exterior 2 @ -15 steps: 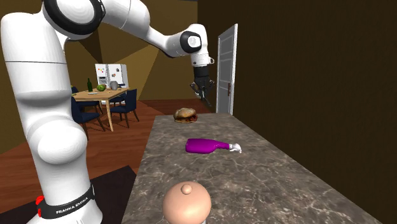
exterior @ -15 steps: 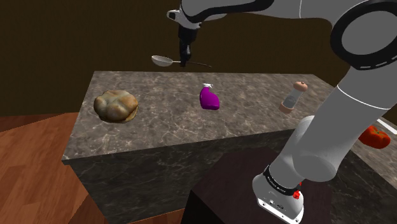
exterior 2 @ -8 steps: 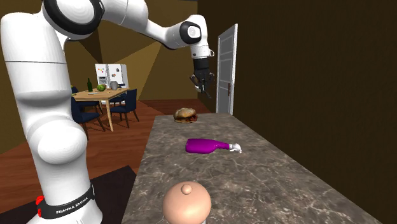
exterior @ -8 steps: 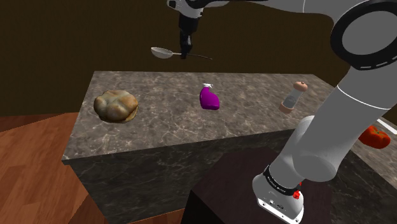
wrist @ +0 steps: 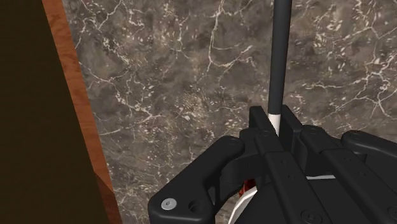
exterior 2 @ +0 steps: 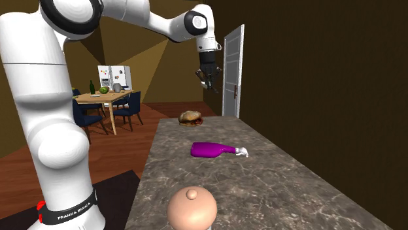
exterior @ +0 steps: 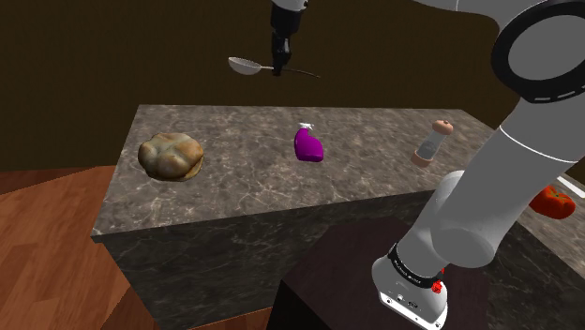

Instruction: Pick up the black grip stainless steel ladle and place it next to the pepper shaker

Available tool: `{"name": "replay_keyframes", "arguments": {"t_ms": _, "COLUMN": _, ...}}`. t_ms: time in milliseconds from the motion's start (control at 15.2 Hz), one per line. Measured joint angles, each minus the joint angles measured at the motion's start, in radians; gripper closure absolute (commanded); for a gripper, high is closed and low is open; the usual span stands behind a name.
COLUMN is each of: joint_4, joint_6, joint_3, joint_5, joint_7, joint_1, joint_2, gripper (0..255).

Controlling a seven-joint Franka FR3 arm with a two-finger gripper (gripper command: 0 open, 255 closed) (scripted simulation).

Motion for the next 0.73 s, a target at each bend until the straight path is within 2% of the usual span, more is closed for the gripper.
{"name": "replay_keyframes", "arguments": {"t_ms": 726, "joint_4": -0.197, "joint_6": 0.024, "joint_3": -0.116, "joint_5": -0.023, "joint_7": -0.208, "joint_1": -0.099, "joint_2": -0.184, "gripper": 255}}
